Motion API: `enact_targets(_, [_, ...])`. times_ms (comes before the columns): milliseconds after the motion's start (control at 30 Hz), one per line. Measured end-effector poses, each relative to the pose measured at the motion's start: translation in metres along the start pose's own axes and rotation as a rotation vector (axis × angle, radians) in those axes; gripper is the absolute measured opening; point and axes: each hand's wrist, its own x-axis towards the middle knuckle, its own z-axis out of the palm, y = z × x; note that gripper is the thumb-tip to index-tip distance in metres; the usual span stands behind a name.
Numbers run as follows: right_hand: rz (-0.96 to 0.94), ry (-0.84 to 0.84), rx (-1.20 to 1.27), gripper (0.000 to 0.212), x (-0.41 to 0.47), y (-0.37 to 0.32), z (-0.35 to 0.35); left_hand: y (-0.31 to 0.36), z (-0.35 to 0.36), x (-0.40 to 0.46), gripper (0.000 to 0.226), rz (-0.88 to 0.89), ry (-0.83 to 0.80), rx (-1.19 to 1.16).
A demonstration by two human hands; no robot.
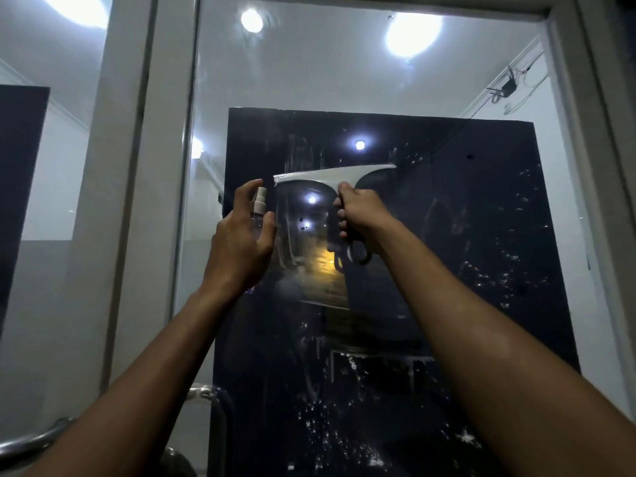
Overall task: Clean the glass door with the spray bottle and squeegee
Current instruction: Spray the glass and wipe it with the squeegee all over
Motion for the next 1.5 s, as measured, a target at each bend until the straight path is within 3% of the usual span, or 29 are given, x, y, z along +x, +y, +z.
enact_targets(200, [0.039, 0.115, 0.051, 0.045, 0.011, 0.022, 0.029, -0.018, -0.005, -0.005, 0.047, -0.010, 0.020, 0.011])
enact_targets(467, [0.015, 0.175, -0.116, 0.053, -0.039, 0.100, 0.030, -0.038, 0.006, -0.028, 0.045, -0.050, 0.011, 0.003])
enact_targets(833, [0.073, 0.106, -0.360, 0.057, -0.124, 0.162, -0.021, -0.038, 0.007, -0.049, 0.046, -0.074, 0.003, -0.036])
enact_targets(1034, [-0.183, 0.099, -0.462, 0.056, -0.103, 0.123, -0.030, -0.030, -0.005, -0.039, 0.045, -0.080, -0.010, -0.037])
enact_targets(1234, [-0.501, -0.180, -1.025, 0.057, -0.028, 0.039, -0.001, -0.030, -0.016, -0.022, 0.044, -0.041, 0.048, 0.007])
enact_targets(1367, [-0.469, -0.324, -1.229, 0.056, 0.003, 0.017, 0.012, -0.031, -0.014, -0.024, 0.044, -0.041, 0.030, 0.006])
enact_targets(1500, [-0.334, -0.372, -1.301, 0.065, 0.012, 0.022, -0.023, -0.035, -0.009, -0.030, 0.045, -0.040, 0.016, -0.006])
